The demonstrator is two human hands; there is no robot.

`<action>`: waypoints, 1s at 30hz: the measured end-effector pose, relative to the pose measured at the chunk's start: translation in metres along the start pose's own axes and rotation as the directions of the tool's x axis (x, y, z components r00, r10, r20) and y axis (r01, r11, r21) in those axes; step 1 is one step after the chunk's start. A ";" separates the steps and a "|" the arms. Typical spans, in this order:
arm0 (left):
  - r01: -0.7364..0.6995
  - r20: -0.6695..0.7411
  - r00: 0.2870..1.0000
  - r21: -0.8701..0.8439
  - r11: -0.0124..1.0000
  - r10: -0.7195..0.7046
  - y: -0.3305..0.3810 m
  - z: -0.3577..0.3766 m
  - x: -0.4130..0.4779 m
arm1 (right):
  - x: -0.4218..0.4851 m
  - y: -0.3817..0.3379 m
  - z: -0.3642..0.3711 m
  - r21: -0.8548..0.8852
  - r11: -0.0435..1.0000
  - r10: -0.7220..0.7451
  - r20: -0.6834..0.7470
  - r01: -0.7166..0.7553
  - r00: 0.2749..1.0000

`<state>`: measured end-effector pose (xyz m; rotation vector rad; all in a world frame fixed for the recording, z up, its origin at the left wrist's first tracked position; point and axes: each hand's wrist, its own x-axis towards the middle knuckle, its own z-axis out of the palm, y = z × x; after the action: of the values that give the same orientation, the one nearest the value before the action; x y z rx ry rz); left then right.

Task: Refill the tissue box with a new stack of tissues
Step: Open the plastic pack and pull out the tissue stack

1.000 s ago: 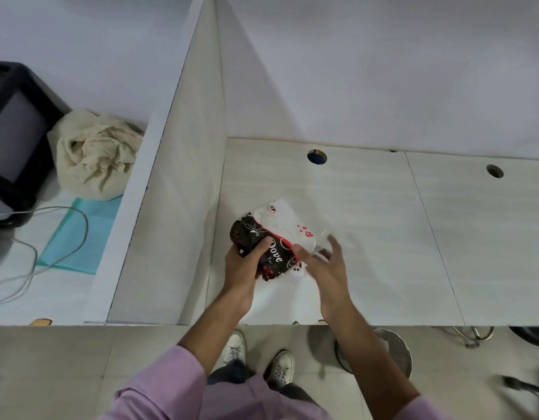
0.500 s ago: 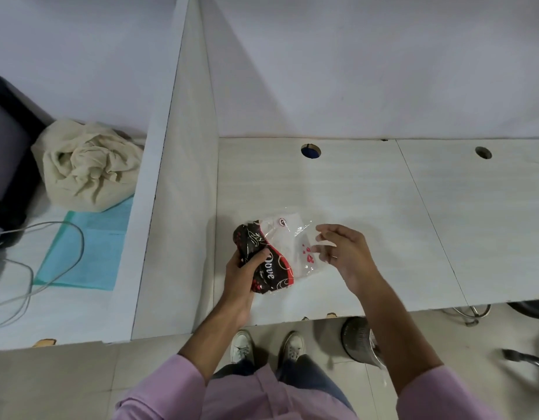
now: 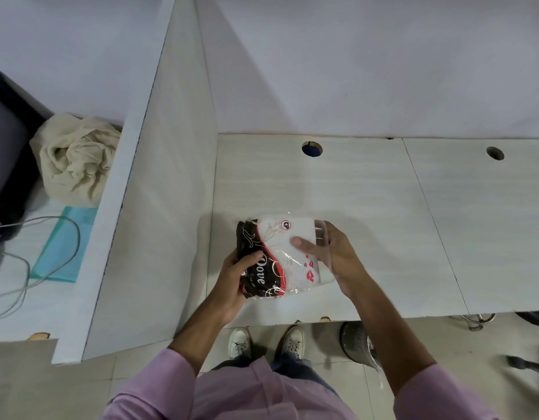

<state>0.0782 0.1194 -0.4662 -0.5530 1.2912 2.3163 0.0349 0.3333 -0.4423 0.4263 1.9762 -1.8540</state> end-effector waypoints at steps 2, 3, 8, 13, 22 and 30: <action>0.000 0.008 1.000 0.004 1.000 0.000 0.000 0.000 0.001 | -0.002 0.000 0.002 -0.017 1.000 -0.005 0.009 0.005 1.000; -0.002 0.010 1.000 0.015 1.000 0.002 0.000 0.001 0.001 | -0.003 0.001 0.004 -0.028 1.000 -0.010 0.016 0.011 1.000; 0.006 -0.030 1.000 0.091 0.996 -0.004 -0.004 0.002 0.006 | -0.001 0.005 0.004 -0.081 0.996 -0.033 0.021 0.035 0.999; 0.002 -0.089 0.996 0.131 0.991 0.010 -0.009 0.003 0.007 | -0.001 0.015 0.005 -0.169 0.977 -0.151 -0.104 0.132 0.983; -0.033 -0.209 0.975 0.206 0.978 0.077 -0.012 0.007 0.010 | -0.004 0.020 0.015 -0.186 0.976 -0.149 -0.189 0.114 0.971; -0.072 -0.265 0.955 0.229 0.971 0.134 -0.012 0.009 0.011 | -0.011 0.023 0.025 -0.165 0.983 -0.118 -0.199 0.086 0.973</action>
<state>0.0744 0.1350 -0.4756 -0.7743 1.7181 2.1962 0.0572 0.3106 -0.4583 0.4978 2.3038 -1.7604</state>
